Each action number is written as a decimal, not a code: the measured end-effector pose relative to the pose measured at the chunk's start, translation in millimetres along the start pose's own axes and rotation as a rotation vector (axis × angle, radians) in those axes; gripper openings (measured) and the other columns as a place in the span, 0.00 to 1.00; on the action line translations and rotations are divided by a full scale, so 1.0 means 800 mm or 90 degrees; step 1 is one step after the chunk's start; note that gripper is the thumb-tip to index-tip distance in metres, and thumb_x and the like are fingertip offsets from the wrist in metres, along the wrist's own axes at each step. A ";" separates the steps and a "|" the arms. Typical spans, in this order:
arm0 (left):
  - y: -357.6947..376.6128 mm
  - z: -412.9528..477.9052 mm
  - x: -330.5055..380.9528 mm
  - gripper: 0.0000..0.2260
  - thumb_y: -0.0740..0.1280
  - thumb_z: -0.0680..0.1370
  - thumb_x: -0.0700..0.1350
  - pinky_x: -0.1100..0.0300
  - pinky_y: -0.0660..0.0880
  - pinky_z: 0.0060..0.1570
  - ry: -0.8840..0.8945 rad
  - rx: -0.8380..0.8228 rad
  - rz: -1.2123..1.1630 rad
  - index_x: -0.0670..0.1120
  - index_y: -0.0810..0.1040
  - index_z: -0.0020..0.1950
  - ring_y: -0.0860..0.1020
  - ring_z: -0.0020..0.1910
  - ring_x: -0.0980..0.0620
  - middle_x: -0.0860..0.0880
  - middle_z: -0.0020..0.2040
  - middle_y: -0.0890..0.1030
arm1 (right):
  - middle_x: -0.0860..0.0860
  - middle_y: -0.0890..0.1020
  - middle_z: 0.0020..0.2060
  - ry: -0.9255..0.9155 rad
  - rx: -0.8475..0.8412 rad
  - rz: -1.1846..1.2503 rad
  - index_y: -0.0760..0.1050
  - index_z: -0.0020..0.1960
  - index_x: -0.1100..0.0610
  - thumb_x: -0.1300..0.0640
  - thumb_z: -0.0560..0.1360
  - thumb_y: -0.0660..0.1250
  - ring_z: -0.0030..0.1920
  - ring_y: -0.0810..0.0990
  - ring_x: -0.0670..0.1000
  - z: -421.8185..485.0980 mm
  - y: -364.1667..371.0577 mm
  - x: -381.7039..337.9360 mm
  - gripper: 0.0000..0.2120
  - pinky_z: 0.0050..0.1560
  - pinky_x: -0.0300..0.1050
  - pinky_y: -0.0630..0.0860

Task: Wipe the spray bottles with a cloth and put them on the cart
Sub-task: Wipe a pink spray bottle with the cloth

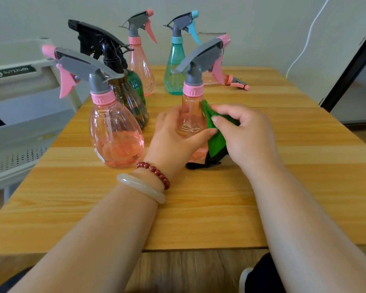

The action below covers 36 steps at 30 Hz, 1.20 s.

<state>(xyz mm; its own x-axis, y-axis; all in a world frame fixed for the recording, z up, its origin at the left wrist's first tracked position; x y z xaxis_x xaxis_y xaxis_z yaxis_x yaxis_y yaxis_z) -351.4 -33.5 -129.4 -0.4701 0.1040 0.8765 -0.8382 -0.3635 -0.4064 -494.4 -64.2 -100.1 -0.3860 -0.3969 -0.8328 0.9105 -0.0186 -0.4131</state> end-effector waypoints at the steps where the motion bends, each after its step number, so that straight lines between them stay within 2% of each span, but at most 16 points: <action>1: -0.001 0.000 -0.001 0.26 0.76 0.70 0.55 0.76 0.65 0.55 0.000 0.004 0.005 0.55 0.74 0.66 0.73 0.59 0.60 0.54 0.62 0.74 | 0.38 0.80 0.50 -0.004 -0.001 -0.010 0.82 0.59 0.49 0.60 0.79 0.67 0.54 0.76 0.35 0.000 0.001 -0.001 0.12 0.52 0.20 0.68; 2: -0.003 0.001 -0.001 0.26 0.76 0.70 0.55 0.75 0.66 0.56 0.000 0.007 0.005 0.54 0.75 0.66 0.73 0.59 0.60 0.54 0.62 0.74 | 0.39 0.80 0.51 0.017 -0.015 -0.033 0.82 0.60 0.49 0.59 0.79 0.66 0.51 0.77 0.36 0.002 0.003 0.003 0.12 0.49 0.18 0.67; 5: -0.009 0.003 -0.004 0.29 0.77 0.70 0.56 0.61 0.74 0.61 -0.005 0.010 -0.010 0.54 0.74 0.68 0.77 0.59 0.58 0.55 0.60 0.79 | 0.44 0.82 0.51 0.123 -0.115 -0.143 0.81 0.61 0.48 0.58 0.80 0.64 0.36 0.74 0.36 0.003 0.012 0.027 0.13 0.32 0.20 0.67; 7: -0.011 0.005 -0.007 0.30 0.77 0.71 0.54 0.58 0.75 0.60 -0.024 0.001 -0.028 0.54 0.71 0.70 0.79 0.57 0.59 0.57 0.58 0.80 | 0.46 0.83 0.52 0.141 -0.145 -0.171 0.81 0.60 0.48 0.58 0.80 0.64 0.36 0.72 0.34 0.003 0.013 0.035 0.12 0.30 0.21 0.66; 9: -0.010 0.006 -0.009 0.29 0.77 0.71 0.53 0.55 0.76 0.61 -0.032 -0.003 -0.047 0.54 0.70 0.69 0.79 0.56 0.60 0.58 0.57 0.81 | 0.46 0.83 0.54 0.130 -0.124 -0.139 0.81 0.60 0.48 0.58 0.80 0.65 0.39 0.75 0.36 0.004 0.011 0.033 0.12 0.31 0.22 0.67; 12: -0.006 0.004 -0.006 0.29 0.74 0.68 0.54 0.53 0.76 0.62 -0.032 -0.002 -0.061 0.55 0.71 0.69 0.79 0.57 0.61 0.60 0.58 0.80 | 0.42 0.82 0.54 0.055 -0.038 -0.019 0.82 0.60 0.49 0.60 0.79 0.67 0.53 0.79 0.40 0.001 0.006 0.016 0.12 0.50 0.25 0.71; 14: -0.004 0.003 -0.008 0.28 0.73 0.68 0.53 0.52 0.77 0.62 -0.037 -0.002 -0.082 0.56 0.72 0.67 0.80 0.56 0.61 0.62 0.57 0.80 | 0.38 0.80 0.51 -0.003 -0.015 0.007 0.82 0.59 0.50 0.61 0.78 0.67 0.57 0.77 0.38 -0.001 0.006 0.005 0.13 0.56 0.25 0.69; 16: -0.003 0.003 -0.008 0.23 0.74 0.70 0.51 0.55 0.77 0.60 -0.038 -0.007 -0.081 0.58 0.72 0.64 0.79 0.54 0.64 0.63 0.54 0.80 | 0.39 0.81 0.52 0.034 -0.038 -0.004 0.82 0.59 0.49 0.61 0.79 0.67 0.56 0.77 0.39 0.000 0.008 0.012 0.12 0.52 0.25 0.70; 20: -0.005 0.002 -0.005 0.19 0.73 0.75 0.47 0.62 0.74 0.58 -0.025 -0.002 -0.053 0.58 0.72 0.62 0.77 0.52 0.69 0.64 0.51 0.80 | 0.47 0.85 0.53 0.160 -0.135 -0.097 0.82 0.59 0.50 0.59 0.79 0.66 0.50 0.82 0.47 0.002 0.015 0.040 0.12 0.46 0.37 0.74; 22: -0.004 0.001 -0.003 0.20 0.73 0.75 0.48 0.60 0.75 0.59 -0.032 -0.005 -0.044 0.55 0.72 0.65 0.77 0.53 0.65 0.62 0.52 0.80 | 0.46 0.84 0.51 0.149 -0.119 -0.096 0.82 0.59 0.49 0.58 0.79 0.66 0.45 0.81 0.45 0.004 0.013 0.038 0.12 0.42 0.33 0.75; 24: -0.002 0.000 -0.003 0.21 0.75 0.74 0.51 0.57 0.76 0.60 -0.029 -0.003 -0.038 0.54 0.73 0.65 0.79 0.55 0.59 0.58 0.55 0.80 | 0.42 0.82 0.48 0.110 -0.066 -0.029 0.82 0.59 0.48 0.58 0.79 0.67 0.45 0.80 0.40 0.003 0.008 0.029 0.12 0.42 0.26 0.74; 27: -0.002 0.000 0.000 0.28 0.75 0.70 0.58 0.57 0.71 0.66 -0.005 0.020 0.030 0.52 0.73 0.67 0.73 0.63 0.55 0.54 0.61 0.74 | 0.39 0.82 0.49 0.101 -0.029 0.085 0.82 0.58 0.46 0.58 0.79 0.67 0.48 0.80 0.38 0.001 0.006 0.022 0.12 0.47 0.31 0.76; 30: -0.007 0.001 0.000 0.30 0.75 0.69 0.60 0.63 0.69 0.62 -0.010 0.028 0.060 0.51 0.74 0.68 0.72 0.60 0.56 0.53 0.61 0.71 | 0.40 0.81 0.48 0.133 -0.112 -0.016 0.81 0.59 0.46 0.57 0.80 0.66 0.44 0.79 0.39 0.000 0.014 0.031 0.12 0.36 0.22 0.69; 32: -0.011 0.003 -0.001 0.26 0.76 0.70 0.57 0.67 0.70 0.58 -0.004 0.028 0.054 0.51 0.75 0.65 0.75 0.56 0.59 0.54 0.59 0.75 | 0.41 0.80 0.46 0.150 -0.145 -0.090 0.81 0.59 0.46 0.56 0.80 0.66 0.44 0.78 0.43 0.000 0.015 0.037 0.11 0.33 0.22 0.66; 34: -0.014 0.004 -0.001 0.23 0.77 0.71 0.53 0.75 0.71 0.52 -0.009 0.032 0.019 0.54 0.73 0.63 0.76 0.51 0.65 0.60 0.55 0.77 | 0.39 0.82 0.45 0.146 -0.105 -0.008 0.82 0.56 0.45 0.57 0.79 0.67 0.47 0.81 0.44 0.002 0.012 0.033 0.11 0.38 0.26 0.71; 36: -0.012 0.004 -0.001 0.24 0.76 0.72 0.50 0.74 0.71 0.54 -0.013 0.030 -0.016 0.54 0.72 0.66 0.76 0.53 0.66 0.62 0.56 0.77 | 0.41 0.85 0.46 0.105 -0.036 0.132 0.82 0.49 0.41 0.59 0.77 0.69 0.49 0.83 0.45 0.004 0.009 0.024 0.12 0.49 0.39 0.79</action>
<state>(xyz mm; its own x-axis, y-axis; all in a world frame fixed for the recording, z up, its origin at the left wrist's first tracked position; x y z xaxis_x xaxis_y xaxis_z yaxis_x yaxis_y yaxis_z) -341.8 -32.9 -125.3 -0.4423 0.0947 0.8919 -0.8358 -0.4043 -0.3715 -495.1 -74.5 -117.6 -0.2148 -0.2318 -0.9488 0.9649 0.1002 -0.2429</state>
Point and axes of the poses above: each hand's wrist, its own z-axis towards the middle knuckle, its own y-axis out of the palm, x = y × z, the point moved 5 cm from there along z, towards the middle knuckle
